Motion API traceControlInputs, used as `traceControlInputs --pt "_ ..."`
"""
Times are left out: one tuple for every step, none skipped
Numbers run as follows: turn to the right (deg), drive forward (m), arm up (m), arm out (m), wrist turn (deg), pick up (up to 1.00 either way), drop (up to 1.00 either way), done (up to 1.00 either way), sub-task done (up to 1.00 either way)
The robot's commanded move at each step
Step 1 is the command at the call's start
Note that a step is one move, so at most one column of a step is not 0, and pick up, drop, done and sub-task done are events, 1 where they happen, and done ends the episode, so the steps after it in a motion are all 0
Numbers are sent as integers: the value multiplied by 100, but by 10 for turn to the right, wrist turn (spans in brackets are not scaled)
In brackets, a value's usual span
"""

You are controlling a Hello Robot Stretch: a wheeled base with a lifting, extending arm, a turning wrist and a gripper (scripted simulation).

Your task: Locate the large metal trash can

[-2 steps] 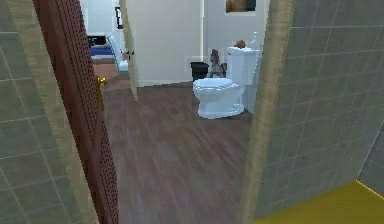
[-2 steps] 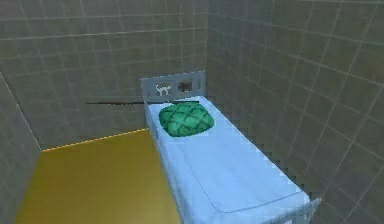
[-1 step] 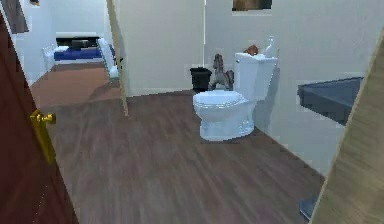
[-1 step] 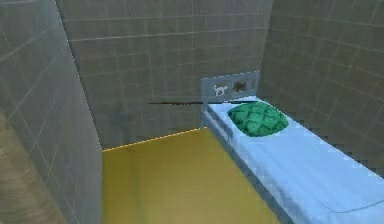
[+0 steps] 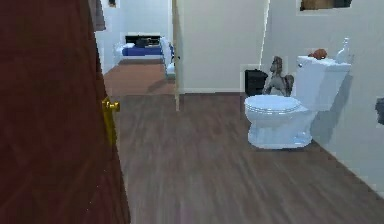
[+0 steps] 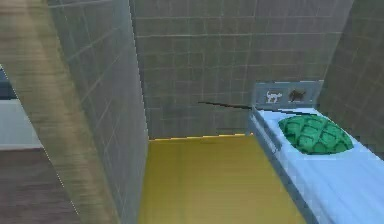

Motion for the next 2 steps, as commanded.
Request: traceControlInputs --pt "0 90 0 0 0 0 0 0 0" --pt "-60 0 0 0 0 0 0 0 0"
